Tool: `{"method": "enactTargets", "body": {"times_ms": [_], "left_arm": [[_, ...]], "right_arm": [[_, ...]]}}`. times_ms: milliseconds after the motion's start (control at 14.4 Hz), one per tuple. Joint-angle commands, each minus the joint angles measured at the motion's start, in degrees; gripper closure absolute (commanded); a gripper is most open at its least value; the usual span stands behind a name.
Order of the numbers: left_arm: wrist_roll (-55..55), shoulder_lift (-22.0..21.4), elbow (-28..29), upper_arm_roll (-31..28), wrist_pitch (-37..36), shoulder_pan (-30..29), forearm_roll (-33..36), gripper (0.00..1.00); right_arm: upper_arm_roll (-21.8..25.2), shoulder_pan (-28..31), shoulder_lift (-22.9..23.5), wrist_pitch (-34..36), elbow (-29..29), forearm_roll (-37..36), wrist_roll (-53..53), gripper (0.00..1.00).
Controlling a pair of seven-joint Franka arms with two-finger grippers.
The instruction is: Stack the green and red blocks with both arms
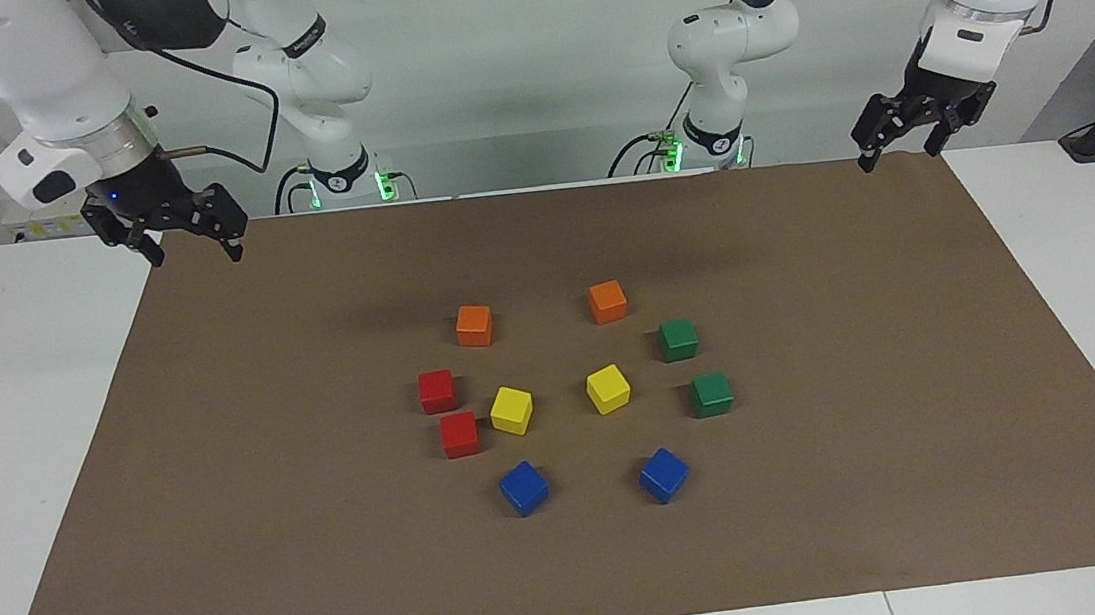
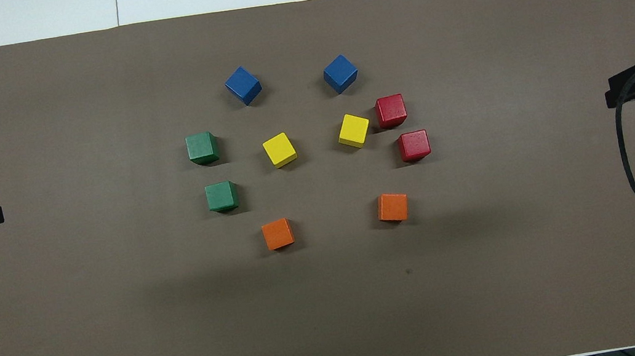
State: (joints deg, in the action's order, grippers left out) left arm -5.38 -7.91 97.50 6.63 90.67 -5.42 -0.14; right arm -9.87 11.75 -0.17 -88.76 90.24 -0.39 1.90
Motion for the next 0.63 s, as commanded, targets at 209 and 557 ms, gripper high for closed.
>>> {"method": "enactTargets", "body": {"times_ms": [209,557], "left_arm": [[1.07,-1.15,0.59,-0.74,-0.23,0.32,-0.92,0.00],[1.25,-1.94,1.29,-0.30,0.12,0.76,-0.92,0.00]], "right_arm": [[-0.24,0.81,-1.23,-0.27,1.34,1.00,-1.54,0.00],[-0.42,0.29,-2.46,-0.62,3.87,1.00,-1.72,0.00]]}}
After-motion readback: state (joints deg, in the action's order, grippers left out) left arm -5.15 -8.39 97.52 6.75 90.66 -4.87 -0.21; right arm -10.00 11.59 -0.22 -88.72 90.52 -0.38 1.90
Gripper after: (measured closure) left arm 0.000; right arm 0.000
